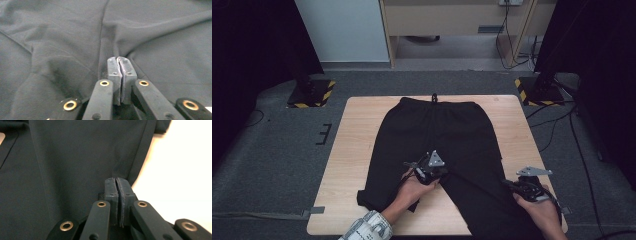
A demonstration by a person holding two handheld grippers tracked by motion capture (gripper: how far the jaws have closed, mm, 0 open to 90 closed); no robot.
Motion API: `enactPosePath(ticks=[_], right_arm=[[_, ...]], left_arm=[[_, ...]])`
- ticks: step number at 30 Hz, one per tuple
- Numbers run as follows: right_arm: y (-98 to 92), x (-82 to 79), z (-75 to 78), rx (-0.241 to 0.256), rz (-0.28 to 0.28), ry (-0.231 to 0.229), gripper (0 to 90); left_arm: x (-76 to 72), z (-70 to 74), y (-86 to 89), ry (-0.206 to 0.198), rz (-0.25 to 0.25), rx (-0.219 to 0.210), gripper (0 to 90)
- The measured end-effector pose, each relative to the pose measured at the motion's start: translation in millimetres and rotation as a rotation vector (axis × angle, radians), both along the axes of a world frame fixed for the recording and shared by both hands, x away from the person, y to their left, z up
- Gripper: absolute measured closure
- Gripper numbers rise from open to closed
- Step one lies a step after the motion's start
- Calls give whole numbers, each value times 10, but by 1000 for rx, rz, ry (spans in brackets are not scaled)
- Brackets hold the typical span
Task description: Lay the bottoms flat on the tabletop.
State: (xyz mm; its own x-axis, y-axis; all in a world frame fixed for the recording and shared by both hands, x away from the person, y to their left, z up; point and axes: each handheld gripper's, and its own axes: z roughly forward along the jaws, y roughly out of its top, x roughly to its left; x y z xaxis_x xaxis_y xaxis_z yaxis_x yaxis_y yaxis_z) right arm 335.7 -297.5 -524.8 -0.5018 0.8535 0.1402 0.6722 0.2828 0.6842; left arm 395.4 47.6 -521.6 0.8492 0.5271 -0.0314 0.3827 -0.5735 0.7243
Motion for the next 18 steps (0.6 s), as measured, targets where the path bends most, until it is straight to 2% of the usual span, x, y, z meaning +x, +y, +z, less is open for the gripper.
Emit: enactPosePath(ticks=[2, 4, 6, 7, 9, 12, 15, 18], right_arm=[[-42, -108, 17, 5, 3, 10, 849], [-65, -138, 58, 21, -5, -39, 753], [-68, -83, 92, 28, -43, -79, 653], [-66, -17, 92, 22, -56, -90, 636], [-57, 106, 50, 28, -74, -86, 582], [-31, 255, -34, 18, -95, -72, 555], [-7, 333, -58, 11, -105, -72, 634], [11, 297, -40, -7, -89, -54, 810]], left_arm=[[-6, -18, -21, 4, -21, 16, 852], [-14, -39, -38, -6, -26, 35, 795], [-23, -46, -47, -14, -11, 29, 745], [-24, -46, -50, -16, -11, 32, 714], [-23, -50, -51, -14, -7, 27, 688], [-14, -53, -40, -5, -8, 18, 681], [-22, -53, -37, -2, -13, 14, 669], [-30, -41, -34, 7, -19, 17, 639]])
